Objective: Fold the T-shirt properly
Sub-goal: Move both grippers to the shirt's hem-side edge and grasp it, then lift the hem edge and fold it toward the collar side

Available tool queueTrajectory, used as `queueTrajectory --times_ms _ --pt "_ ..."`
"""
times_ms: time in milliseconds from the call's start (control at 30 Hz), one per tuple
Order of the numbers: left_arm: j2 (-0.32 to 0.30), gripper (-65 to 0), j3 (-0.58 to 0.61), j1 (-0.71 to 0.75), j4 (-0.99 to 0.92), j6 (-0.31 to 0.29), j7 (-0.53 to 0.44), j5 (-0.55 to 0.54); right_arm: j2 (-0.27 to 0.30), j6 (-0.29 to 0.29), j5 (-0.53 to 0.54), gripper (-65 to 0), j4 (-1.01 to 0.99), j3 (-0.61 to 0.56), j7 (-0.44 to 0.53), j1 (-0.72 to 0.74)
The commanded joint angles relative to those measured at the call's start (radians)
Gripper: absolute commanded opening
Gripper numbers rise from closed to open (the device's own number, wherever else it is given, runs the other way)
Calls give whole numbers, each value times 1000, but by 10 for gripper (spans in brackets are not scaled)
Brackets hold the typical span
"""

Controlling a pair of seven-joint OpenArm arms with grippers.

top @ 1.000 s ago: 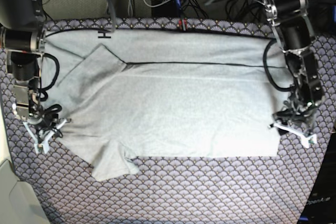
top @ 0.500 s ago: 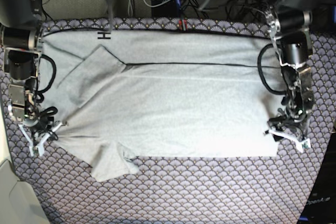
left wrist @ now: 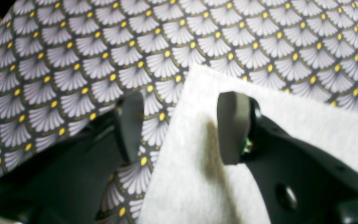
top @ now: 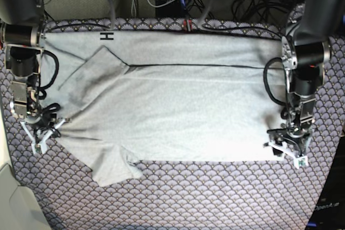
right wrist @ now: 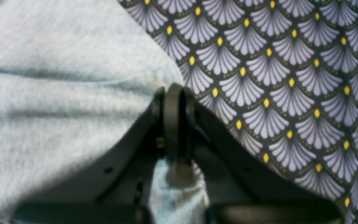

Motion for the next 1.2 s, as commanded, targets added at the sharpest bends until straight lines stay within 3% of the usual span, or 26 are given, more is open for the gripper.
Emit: queueTrajectory --times_ms 0,733,833,967,1000,1167 --pt "-12 -282 4 -47 4 -3 -36 1 17 -3 5 -650 16 1 16 29" --pt "-4 -287 -1 31 -8 -1 -45 -4 19 -3 3 -650 15 1 16 27" --pt "-4 -378 -2 44 -8 -1 -45 -4 19 -3 3 -650 13 1 16 27" --pt "-4 -617 -2 56 -8 -1 -69 -4 19 -3 3 -650 13 1 16 19" --pt "-4 -650 -2 56 -8 -1 -85 -4 19 -3 3 -650 16 1 16 9" --pt "-11 -648 -2 56 -5 -1 -92 -4 19 2 5 -650 20 5 16 1"
